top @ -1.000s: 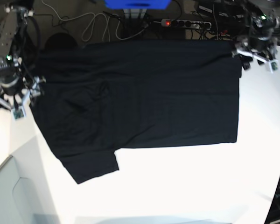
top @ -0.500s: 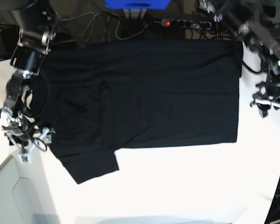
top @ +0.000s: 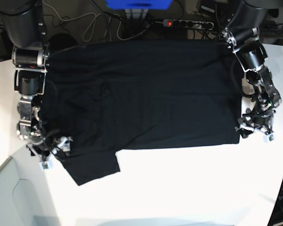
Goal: Fold the T-shirt properly
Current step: 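Move both grippers to the hem corners and grasp them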
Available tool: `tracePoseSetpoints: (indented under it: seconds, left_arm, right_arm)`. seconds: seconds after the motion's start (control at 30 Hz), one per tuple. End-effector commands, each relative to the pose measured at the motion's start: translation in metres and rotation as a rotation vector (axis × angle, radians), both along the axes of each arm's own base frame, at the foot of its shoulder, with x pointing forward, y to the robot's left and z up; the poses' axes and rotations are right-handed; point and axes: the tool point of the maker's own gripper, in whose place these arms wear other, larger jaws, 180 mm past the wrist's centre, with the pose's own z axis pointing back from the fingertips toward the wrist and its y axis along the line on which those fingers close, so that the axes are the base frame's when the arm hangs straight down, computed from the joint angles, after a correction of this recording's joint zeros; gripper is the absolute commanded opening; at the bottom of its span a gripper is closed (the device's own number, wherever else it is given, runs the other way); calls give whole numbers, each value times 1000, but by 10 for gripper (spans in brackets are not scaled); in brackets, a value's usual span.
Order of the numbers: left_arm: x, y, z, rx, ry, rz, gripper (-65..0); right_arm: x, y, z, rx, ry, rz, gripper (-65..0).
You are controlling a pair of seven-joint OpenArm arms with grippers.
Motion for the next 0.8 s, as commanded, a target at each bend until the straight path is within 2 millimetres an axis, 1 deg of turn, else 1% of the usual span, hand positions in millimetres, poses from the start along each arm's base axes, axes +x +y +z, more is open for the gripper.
tracePoseSetpoints:
  seconds: [0.0,0.1,0.2,0.3,0.4,0.47,0.53,0.7,0.73,0.77]
  left_arm:
    - [14,11,23,21,-75,11,-301]
    - [23,12,23,4,-104,25,-301]
    - [27,11,21,-13,-105,31,-301]
    - [35,8,21,-37,-105,35,-301]
    - [39,8,23,-41,-110,35,-301]
    - [40,4,21,-8,-87,8,-301]
    - [42,-4,17,27,-63,-27,-301]
    - [50,-19,16,76,-83,-85,-301]
    - [50,-21,13,75,-76,-92,-301]
    - [48,-24,6,64,-59,-95,-301]
  right_arm:
    - [21,-22,29,-23,-90,-62,-100]
    - [19,-25,22,-14,-86,-74,-100]
    - [16,-26,15,-6,-78,-81,-100]
    - [8,-25,-1,11,-45,-92,-100]
    - [3,-25,-10,19,-34,-98,-104]
    - [-3,-25,-17,18,-18,-98,-107]
    - [-9,-25,-22,18,-8,-98,-134]
    - [-12,-25,-26,17,1,-98,-237]
    - [-12,-25,-26,17,1,-98,-252]
    - [-12,-24,-26,19,2,-96,-261]
